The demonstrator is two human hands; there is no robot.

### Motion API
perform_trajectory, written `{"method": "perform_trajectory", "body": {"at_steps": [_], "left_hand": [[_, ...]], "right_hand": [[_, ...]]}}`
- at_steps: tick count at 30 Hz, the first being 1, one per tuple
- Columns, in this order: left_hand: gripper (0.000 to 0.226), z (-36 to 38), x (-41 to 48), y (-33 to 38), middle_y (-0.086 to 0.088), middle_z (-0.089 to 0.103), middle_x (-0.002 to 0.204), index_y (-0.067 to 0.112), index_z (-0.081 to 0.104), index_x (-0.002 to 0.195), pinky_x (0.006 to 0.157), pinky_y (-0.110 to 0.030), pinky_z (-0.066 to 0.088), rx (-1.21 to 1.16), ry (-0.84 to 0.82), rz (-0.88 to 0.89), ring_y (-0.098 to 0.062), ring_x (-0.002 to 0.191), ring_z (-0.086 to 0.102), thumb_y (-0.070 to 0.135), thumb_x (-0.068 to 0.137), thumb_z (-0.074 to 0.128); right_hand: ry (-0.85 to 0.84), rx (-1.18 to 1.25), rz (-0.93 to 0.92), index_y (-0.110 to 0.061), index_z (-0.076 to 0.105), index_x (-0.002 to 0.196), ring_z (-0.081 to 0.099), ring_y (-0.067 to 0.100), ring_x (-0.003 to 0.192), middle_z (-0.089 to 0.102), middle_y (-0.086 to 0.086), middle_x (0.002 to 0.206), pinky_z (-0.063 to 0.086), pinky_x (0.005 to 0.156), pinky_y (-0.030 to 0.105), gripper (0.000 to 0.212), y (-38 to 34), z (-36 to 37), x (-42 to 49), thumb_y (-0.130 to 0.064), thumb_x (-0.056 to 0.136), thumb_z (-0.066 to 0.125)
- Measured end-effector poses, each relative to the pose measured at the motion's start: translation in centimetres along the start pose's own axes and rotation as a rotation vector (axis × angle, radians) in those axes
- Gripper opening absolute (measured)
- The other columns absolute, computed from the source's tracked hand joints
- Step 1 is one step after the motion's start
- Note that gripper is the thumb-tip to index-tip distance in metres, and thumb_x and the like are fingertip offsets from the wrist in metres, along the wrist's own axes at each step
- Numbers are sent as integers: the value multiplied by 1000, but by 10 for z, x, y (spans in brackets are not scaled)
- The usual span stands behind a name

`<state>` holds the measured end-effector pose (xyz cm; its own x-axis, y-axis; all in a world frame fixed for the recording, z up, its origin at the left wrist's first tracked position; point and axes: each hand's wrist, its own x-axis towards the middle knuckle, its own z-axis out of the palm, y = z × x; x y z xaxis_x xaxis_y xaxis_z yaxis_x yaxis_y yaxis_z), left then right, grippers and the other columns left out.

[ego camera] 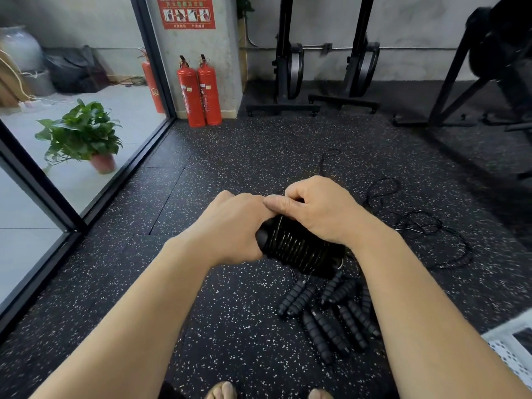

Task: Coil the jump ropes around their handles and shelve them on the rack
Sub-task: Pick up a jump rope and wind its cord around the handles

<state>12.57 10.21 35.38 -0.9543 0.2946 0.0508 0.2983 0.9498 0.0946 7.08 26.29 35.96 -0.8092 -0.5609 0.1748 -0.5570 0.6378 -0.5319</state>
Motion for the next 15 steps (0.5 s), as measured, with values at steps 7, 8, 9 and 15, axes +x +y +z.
{"method": "perform_trajectory", "body": {"at_steps": [7, 8, 9, 15], "left_hand": [[27, 3, -1, -1, 17, 45, 76, 32, 45, 69, 97, -36, 28, -92, 42, 60, -13, 86, 42, 15, 78, 63], [23, 4, -1, -2, 18, 47, 79, 32, 48, 75, 97, -36, 28, -106, 43, 75, -13, 88, 42, 16, 79, 64], [21, 5, -2, -2, 16, 48, 83, 31, 50, 81, 97, -36, 28, -116, 47, 88, -13, 89, 43, 16, 78, 64], [22, 7, -4, 0, 9, 51, 79, 25, 48, 81, 88, -35, 31, -238, 82, 114, -11, 84, 47, 15, 74, 66]], "right_hand": [[-18, 197, -32, 4, 54, 68, 45, 20, 55, 49, 3, 59, 40, 64, 34, 73, 8, 3, 2, -68, 80, 48], [-18, 237, -16, 6, 52, 68, 41, 18, 52, 46, 4, 58, 38, 58, 32, 75, 9, 0, 0, -68, 78, 49], [-19, 282, 6, 8, 51, 68, 37, 15, 50, 42, 4, 57, 34, 53, 29, 75, 11, -2, 0, -67, 78, 50], [-110, 448, 167, 10, 58, 80, 42, 11, 52, 49, 5, 63, 36, 55, 25, 69, 27, -3, 2, -59, 86, 55]]}}
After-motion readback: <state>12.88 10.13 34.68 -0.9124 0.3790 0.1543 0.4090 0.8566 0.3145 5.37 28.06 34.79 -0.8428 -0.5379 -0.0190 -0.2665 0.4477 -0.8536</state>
